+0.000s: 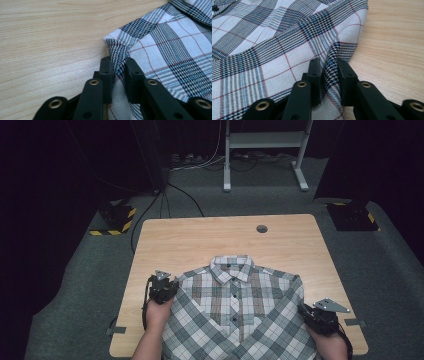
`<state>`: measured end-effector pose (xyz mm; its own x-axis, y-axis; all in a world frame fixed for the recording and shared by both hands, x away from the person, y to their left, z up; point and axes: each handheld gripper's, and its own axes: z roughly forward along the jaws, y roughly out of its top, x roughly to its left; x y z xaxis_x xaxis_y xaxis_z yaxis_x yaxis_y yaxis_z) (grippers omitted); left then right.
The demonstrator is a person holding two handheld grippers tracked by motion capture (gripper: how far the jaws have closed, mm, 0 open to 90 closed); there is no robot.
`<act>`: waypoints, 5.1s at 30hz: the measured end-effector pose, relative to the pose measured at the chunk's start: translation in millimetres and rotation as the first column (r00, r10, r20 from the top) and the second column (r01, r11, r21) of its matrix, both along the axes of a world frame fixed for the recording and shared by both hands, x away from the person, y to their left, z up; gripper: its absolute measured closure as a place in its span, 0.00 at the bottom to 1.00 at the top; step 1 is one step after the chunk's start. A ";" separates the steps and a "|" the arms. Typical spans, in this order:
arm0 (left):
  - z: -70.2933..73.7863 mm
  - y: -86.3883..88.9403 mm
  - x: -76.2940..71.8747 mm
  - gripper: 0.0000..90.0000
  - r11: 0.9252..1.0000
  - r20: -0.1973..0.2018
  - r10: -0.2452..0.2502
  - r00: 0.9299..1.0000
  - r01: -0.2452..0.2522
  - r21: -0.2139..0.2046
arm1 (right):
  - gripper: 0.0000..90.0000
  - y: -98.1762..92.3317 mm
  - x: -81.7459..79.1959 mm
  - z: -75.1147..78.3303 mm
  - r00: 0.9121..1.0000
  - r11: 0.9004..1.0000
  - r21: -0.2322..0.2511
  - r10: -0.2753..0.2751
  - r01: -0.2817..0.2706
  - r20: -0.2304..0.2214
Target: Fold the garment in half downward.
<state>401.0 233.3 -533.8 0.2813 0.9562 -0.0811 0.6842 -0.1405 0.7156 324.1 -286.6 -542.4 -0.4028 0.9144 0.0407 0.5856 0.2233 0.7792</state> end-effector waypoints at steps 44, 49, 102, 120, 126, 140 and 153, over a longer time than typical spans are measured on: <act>1.8 8.0 3.3 0.94 0.998 -0.039 -0.013 0.999 0.010 -0.066 | 0.92 14.3 110.5 14.5 0.992 0.999 -0.032 -0.021 0.017 -0.124; 8.6 13.6 14.4 0.95 0.996 -0.030 0.018 0.999 -0.020 -0.084 | 0.93 21.5 116.8 23.4 0.997 0.998 -0.068 -0.019 0.014 -0.073; 103.8 43.3 -49.0 0.95 0.970 0.231 -0.030 0.972 0.084 -0.228 | 0.96 28.1 44.4 149.9 0.953 0.999 -0.006 0.035 -0.035 0.300; 4.2 49.0 -115.5 0.93 0.977 0.052 -0.038 0.998 0.048 -0.210 | 0.95 11.8 -36.2 21.7 0.997 0.999 0.022 0.043 -0.044 0.061; -8.4 46.7 -121.7 0.91 0.981 0.025 -0.033 0.999 0.038 -0.193 | 0.95 13.4 -41.1 8.7 0.999 0.999 0.009 0.039 -0.039 0.028; -8.5 40.2 -125.7 0.91 0.992 0.046 -0.033 0.998 0.038 -0.120 | 0.95 18.5 -37.7 3.5 0.999 0.998 -0.050 0.043 -0.042 0.017; -7.0 32.8 -103.3 0.91 0.997 0.054 -0.004 0.999 0.008 -0.079 | 0.94 21.1 -13.7 6.1 1.000 0.997 -0.076 0.029 -0.028 0.004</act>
<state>297.7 266.1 -540.9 0.2929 0.9456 -0.1415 0.6441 -0.0858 0.7601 310.5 -265.5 -536.2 -0.4287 0.9029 -0.0302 0.5746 0.2983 0.7621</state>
